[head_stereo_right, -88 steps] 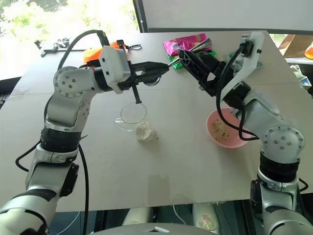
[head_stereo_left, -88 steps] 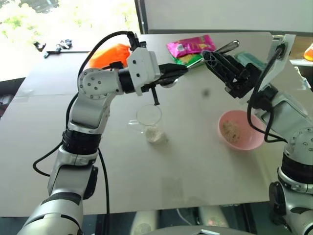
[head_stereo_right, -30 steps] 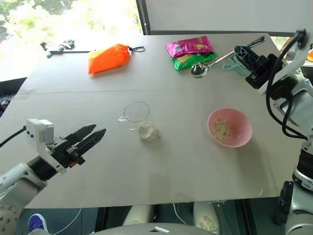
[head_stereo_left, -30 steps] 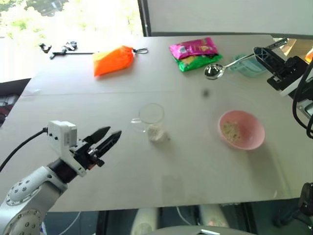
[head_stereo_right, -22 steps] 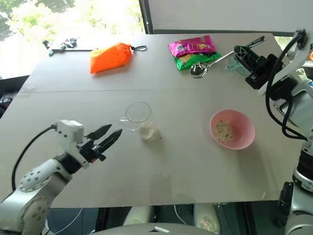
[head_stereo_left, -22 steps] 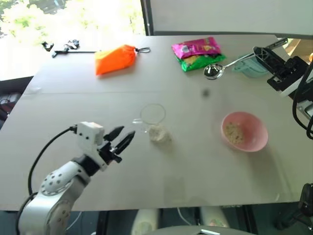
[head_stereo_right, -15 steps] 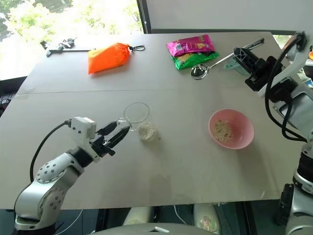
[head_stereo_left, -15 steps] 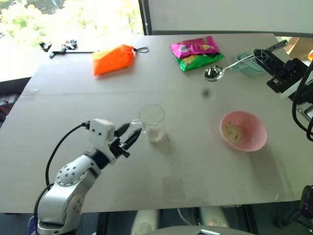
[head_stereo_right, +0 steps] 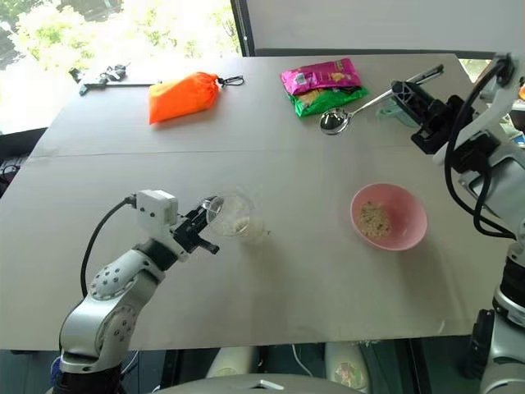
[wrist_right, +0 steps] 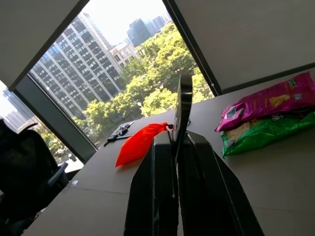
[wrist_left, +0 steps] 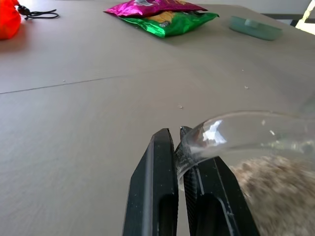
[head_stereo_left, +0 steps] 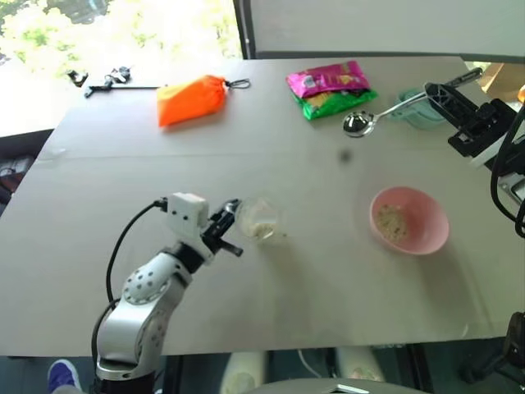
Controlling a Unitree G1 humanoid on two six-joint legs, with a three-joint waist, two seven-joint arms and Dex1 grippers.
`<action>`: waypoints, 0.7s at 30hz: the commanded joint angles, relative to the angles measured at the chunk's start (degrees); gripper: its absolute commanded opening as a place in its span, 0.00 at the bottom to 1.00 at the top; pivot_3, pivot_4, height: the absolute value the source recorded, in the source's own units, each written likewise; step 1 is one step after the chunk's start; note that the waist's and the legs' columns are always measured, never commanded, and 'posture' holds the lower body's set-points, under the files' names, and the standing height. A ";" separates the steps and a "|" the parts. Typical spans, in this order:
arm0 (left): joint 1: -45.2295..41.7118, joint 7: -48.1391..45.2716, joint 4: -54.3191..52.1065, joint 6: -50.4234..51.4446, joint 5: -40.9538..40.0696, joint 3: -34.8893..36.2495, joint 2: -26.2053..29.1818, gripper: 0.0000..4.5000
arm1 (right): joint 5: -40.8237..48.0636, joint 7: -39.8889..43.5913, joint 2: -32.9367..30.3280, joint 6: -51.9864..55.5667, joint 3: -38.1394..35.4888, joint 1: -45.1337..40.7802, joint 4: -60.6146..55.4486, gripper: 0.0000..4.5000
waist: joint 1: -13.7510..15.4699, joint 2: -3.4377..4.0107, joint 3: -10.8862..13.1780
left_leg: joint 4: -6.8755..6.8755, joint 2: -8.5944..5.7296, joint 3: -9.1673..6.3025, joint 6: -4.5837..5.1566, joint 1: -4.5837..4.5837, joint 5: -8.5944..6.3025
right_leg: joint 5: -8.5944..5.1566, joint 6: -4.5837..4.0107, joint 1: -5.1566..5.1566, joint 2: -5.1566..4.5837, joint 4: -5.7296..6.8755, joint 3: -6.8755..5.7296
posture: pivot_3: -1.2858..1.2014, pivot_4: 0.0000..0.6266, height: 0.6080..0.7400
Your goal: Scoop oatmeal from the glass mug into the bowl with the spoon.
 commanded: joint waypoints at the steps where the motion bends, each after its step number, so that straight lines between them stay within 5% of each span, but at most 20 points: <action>1: -0.16 1.33 -0.86 -0.60 0.18 0.77 -0.72 0.01 | 0.54 1.17 -0.93 -0.96 -1.40 -0.51 -1.74 0.00 | 0.04 0.00 0.00 | 0.00 0.00 0.00 0.00 0.00 0.00 | 0.00 0.00 0.00 0.00 0.00 0.00 | 0.52 0.24 1.00; 21: -17.41 13.65 5.79 17.69 -3.62 3.72 -6.50 0.01 | 3.62 3.41 0.03 -1.01 6.31 -4.71 -8.43 0.00 | 0.04 -0.06 0.03 | 0.05 -0.04 -0.03 0.00 -0.11 0.00 | 0.00 0.00 0.00 -0.01 -0.05 -0.07 | 0.52 0.24 1.00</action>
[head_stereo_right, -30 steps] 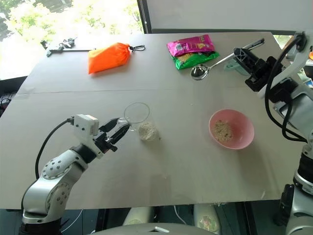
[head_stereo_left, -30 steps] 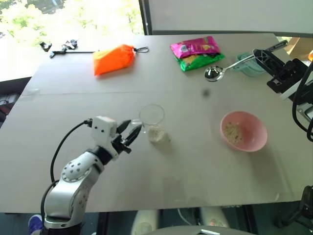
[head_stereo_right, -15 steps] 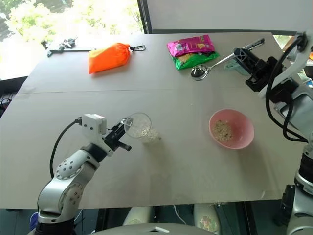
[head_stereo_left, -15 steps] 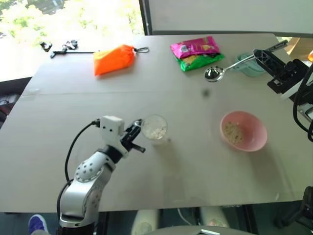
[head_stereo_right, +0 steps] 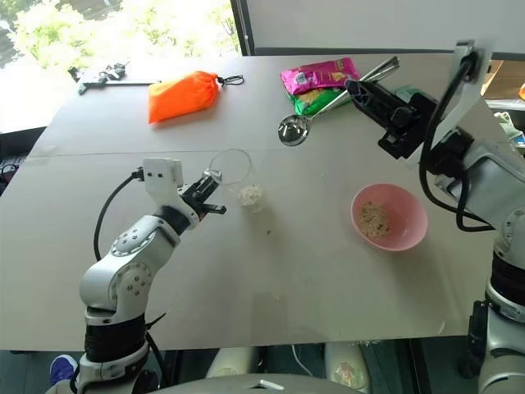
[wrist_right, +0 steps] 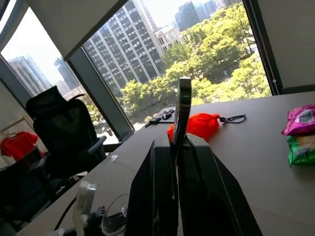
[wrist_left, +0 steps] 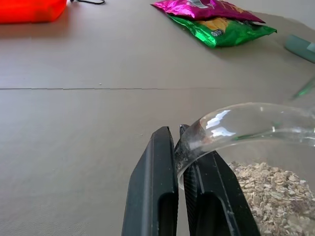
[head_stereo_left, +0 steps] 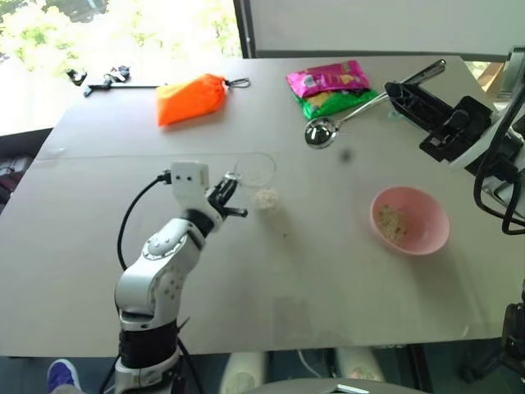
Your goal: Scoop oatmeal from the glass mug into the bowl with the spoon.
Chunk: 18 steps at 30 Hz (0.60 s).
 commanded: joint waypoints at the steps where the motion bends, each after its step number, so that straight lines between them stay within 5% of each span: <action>1: 0.64 0.14 -0.96 0.67 -0.26 -0.28 0.01 0.01 | 0.67 0.91 0.05 -1.34 -0.50 -0.68 -2.30 0.00 | -0.04 0.00 0.00 | -0.01 0.00 0.00 0.00 0.00 0.00 | 0.00 0.00 0.00 0.00 0.00 0.00 | 0.52 0.24 1.00; 3: 1.65 -0.41 -0.99 0.22 0.13 -0.73 0.23 0.01 | 0.42 1.06 0.09 -1.42 -0.45 -0.25 -2.48 0.00 | -0.02 0.00 0.00 | -0.02 0.00 0.00 0.00 0.00 0.00 | 0.00 0.00 -0.01 0.00 0.01 0.00 | 0.52 0.24 1.00; 4: 1.93 -0.49 -0.94 0.00 0.17 -0.66 0.20 0.17 | 0.39 1.05 0.11 -1.46 -0.48 -0.13 -2.51 0.00 | -0.03 0.01 0.00 | -0.02 0.00 0.00 0.00 0.01 0.00 | 0.00 0.00 -0.01 0.00 0.01 0.00 | 0.52 0.24 1.00; 10: 2.44 -3.71 -0.12 -5.74 4.94 -3.86 3.55 0.73 | 0.26 1.00 0.20 -1.84 -0.88 1.00 -2.67 0.00 | 0.06 0.01 0.00 | -0.01 0.01 -0.03 0.00 0.03 0.00 | 0.00 0.00 -0.01 0.00 0.04 -0.01 | 0.52 0.24 1.00; 18: 1.67 -5.45 3.19 -12.87 10.80 -6.53 5.15 0.73 | 0.71 0.81 0.00 -2.32 -1.42 2.18 -3.21 0.00 | 0.06 0.01 0.00 | -0.02 0.00 -0.01 0.00 0.03 0.00 | 0.00 0.00 -0.01 -0.01 0.02 0.00 | 0.52 0.24 1.00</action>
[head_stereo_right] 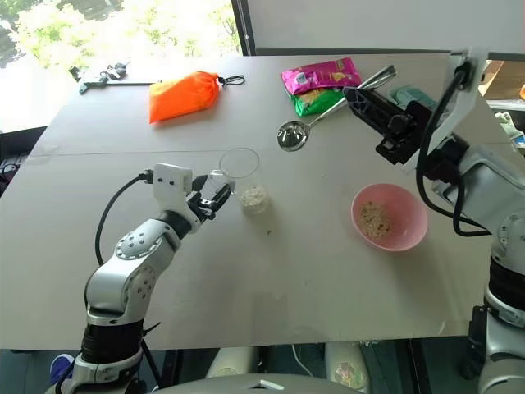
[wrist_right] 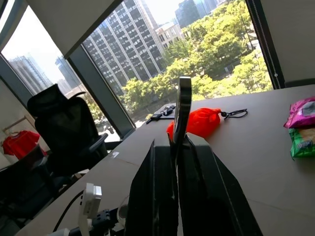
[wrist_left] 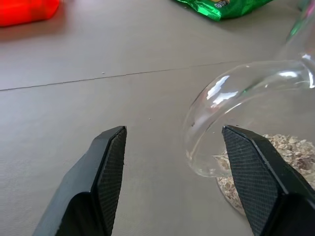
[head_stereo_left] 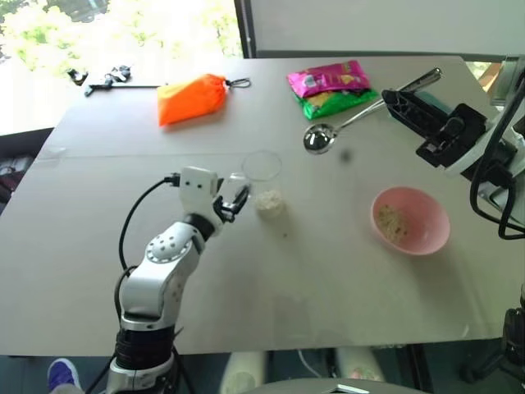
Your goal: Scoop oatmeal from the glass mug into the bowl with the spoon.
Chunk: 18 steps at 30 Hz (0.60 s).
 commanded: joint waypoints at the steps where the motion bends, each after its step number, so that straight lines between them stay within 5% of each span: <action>1: -0.93 -0.58 -0.04 -3.15 2.23 -0.62 0.64 0.73 | 1.11 0.30 -0.36 -1.65 -1.82 0.14 -2.89 0.00 | 0.00 0.00 0.00 | 0.00 0.00 0.00 0.00 0.00 0.00 | 0.00 0.00 0.00 0.00 0.00 0.00 | 0.52 0.24 1.00; 10: -1.78 1.71 -0.50 -5.09 3.80 -0.59 -2.94 0.73 | 1.01 -0.41 -0.11 -2.39 -1.44 0.95 -3.52 0.00 | 0.00 0.00 0.00 | 0.00 0.00 0.00 0.00 0.00 0.00 | 0.00 0.00 0.00 0.00 0.00 0.00 | 0.52 0.24 1.00; 13: -1.70 1.69 -0.38 -4.97 4.27 -0.55 -3.28 0.55 | 0.63 -0.38 0.04 -2.46 -1.11 0.76 -3.30 0.00 | -0.01 -0.01 0.00 | 0.00 0.00 0.00 0.00 -0.01 0.00 | 0.00 0.00 0.00 0.00 0.00 -0.01 | 0.52 0.24 1.00; 18: -1.93 1.67 -0.27 -4.99 4.63 -0.37 -3.53 0.04 | 0.33 -0.57 0.41 -2.52 -0.57 0.22 -3.05 0.00 | -0.02 -0.01 0.00 | 0.00 0.00 0.00 0.00 -0.01 0.00 | 0.00 0.00 0.00 0.00 0.01 -0.01 | 0.52 0.24 1.00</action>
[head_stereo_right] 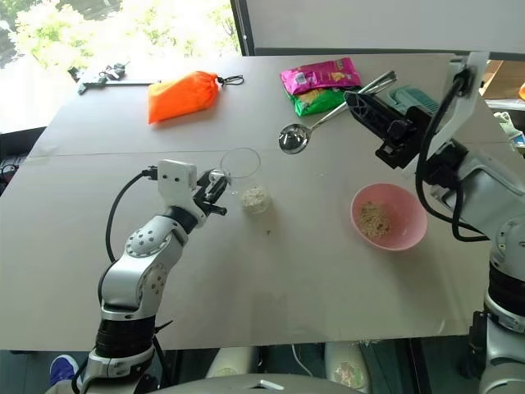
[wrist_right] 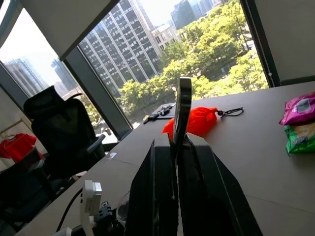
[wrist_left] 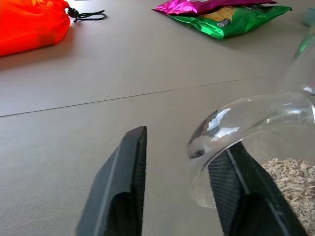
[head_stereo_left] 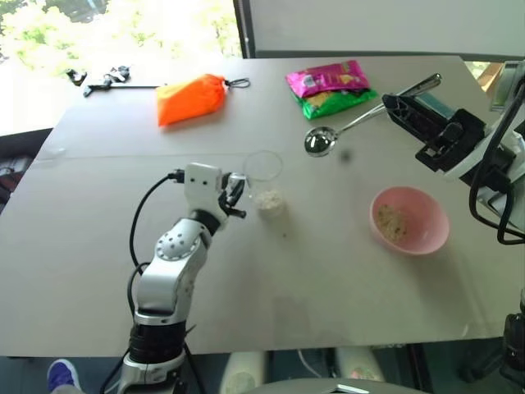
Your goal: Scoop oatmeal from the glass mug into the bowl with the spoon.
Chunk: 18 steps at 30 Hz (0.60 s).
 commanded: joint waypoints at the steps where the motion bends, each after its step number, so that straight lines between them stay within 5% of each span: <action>1: -0.56 0.26 -1.87 -1.15 0.48 0.21 -0.15 0.01 | 0.34 0.06 0.19 -1.51 -0.50 -1.25 -1.76 0.00 | 0.01 -0.01 -0.01 | 0.00 0.01 -0.01 0.00 0.00 0.00 | 0.00 0.00 0.00 0.00 0.00 0.00 | 0.52 0.24 1.00; 12: -7.63 2.09 -1.61 4.06 -0.70 0.23 -2.58 0.01 | 1.39 -1.02 1.58 -1.12 3.06 -6.59 -3.21 0.00 | 0.00 -0.01 -0.01 | 0.02 0.00 -0.02 0.00 0.00 0.00 | 0.00 0.00 0.00 0.01 0.02 -0.02 | 0.52 0.24 1.00; 18: -13.48 -0.44 3.63 -1.70 1.42 -3.10 -3.24 0.01 | -5.92 0.77 3.01 -0.71 7.95 -11.86 -2.25 0.00 | -0.02 -0.01 -0.01 | 0.01 -0.02 -0.02 0.00 -0.02 0.00 | 0.00 0.00 0.00 0.00 -0.01 -0.03 | 0.52 0.24 1.00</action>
